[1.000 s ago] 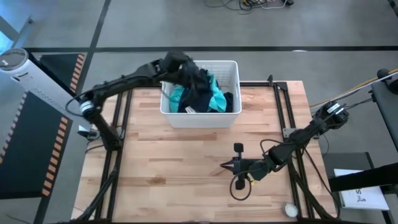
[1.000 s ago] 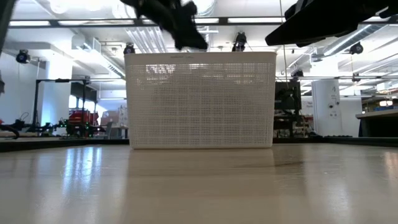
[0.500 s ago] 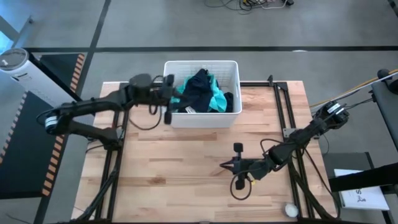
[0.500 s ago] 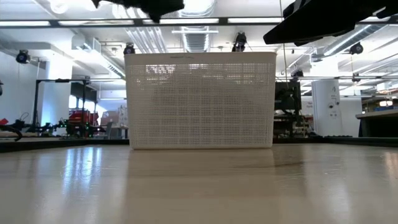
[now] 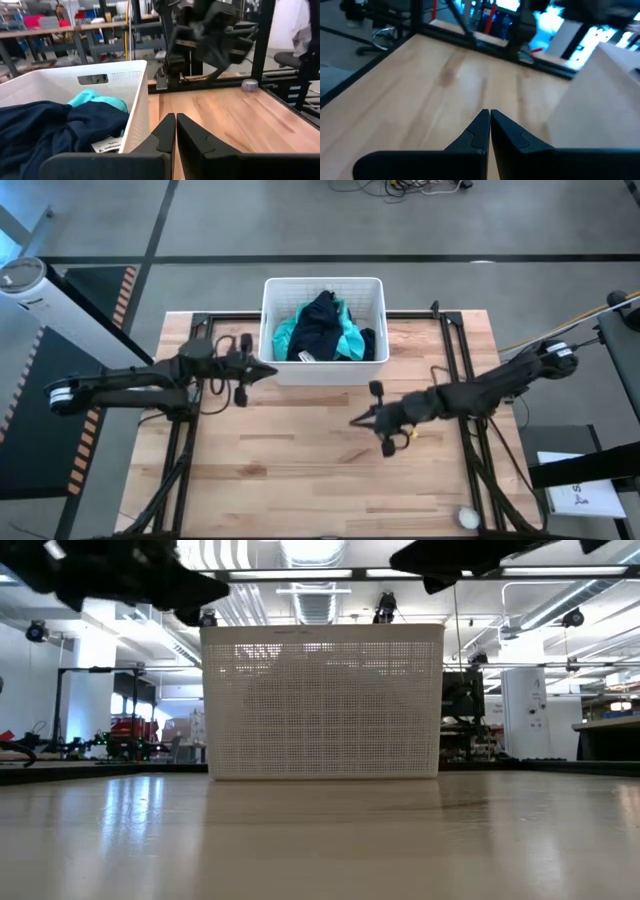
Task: Sort clothes
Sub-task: Return to Home Position
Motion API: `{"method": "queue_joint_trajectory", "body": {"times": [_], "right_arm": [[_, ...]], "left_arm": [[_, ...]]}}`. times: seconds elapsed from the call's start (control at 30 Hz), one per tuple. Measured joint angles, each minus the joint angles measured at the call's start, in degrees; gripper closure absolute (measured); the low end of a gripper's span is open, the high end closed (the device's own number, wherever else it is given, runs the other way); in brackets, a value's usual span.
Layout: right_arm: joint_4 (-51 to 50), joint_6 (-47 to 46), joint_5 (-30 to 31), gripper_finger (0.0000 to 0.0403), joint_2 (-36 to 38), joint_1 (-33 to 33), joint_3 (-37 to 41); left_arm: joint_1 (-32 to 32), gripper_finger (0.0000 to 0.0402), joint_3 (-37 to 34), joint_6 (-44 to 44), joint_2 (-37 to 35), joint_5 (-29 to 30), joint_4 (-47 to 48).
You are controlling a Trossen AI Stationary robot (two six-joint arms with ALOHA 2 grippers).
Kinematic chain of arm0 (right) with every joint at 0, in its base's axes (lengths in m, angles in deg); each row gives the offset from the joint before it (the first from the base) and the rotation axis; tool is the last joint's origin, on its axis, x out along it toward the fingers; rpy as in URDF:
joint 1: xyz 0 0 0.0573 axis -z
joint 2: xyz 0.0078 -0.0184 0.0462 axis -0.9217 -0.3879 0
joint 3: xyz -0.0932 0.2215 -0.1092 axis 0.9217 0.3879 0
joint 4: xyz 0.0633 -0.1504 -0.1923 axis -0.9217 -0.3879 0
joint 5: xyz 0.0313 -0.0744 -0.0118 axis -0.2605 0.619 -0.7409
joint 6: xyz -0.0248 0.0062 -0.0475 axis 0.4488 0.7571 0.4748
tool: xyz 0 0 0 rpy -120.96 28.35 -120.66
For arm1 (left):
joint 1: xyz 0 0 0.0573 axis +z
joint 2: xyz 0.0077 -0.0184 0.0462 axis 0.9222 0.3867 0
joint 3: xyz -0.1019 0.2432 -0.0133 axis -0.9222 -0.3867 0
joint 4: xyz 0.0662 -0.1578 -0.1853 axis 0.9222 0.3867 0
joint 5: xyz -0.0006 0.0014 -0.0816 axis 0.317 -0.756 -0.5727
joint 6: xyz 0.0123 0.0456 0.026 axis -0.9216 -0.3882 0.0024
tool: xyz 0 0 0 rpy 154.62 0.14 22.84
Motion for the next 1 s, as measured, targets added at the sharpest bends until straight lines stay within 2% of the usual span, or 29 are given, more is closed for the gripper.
{"method": "queue_joint_trajectory", "body": {"times": [0.3, 0.43, 0.7, 0.87, 1.0], "right_arm": [[-7.97, 1.43, -0.27, 0.0403, 14.7, 2.24, 3.47], [-6.5, 0.88, -0.29, 0.0403, 23.31, 2.2, 9.64], [-2.91, -2.68, -0.27, 0.0403, 42.43, 2.2, 22.92], [-3.04, -2.72, -0.06, 0.0403, 53.23, 2.2, 29.22], [-3.29, -3.06, 0.34, 0.0403, 60.45, 2.2, 33.1]], "left_arm": [[0.0, 0.0401, -6.51, 1.47, -13.09, -0.03, 2.48], [0.02, 0.0401, -9.33, 2.48, -18.78, -0.01, 4.29], [0.02, 0.0402, -10.08, 2.69, -29.55, 1.17, 15.19], [0.02, 0.0402, -10.54, 4.02, -35.71, 1.2, 18.01], [-0.13, 0.0402, -13.88, 5.81, -40.26, 1.13, 15.72]]}}
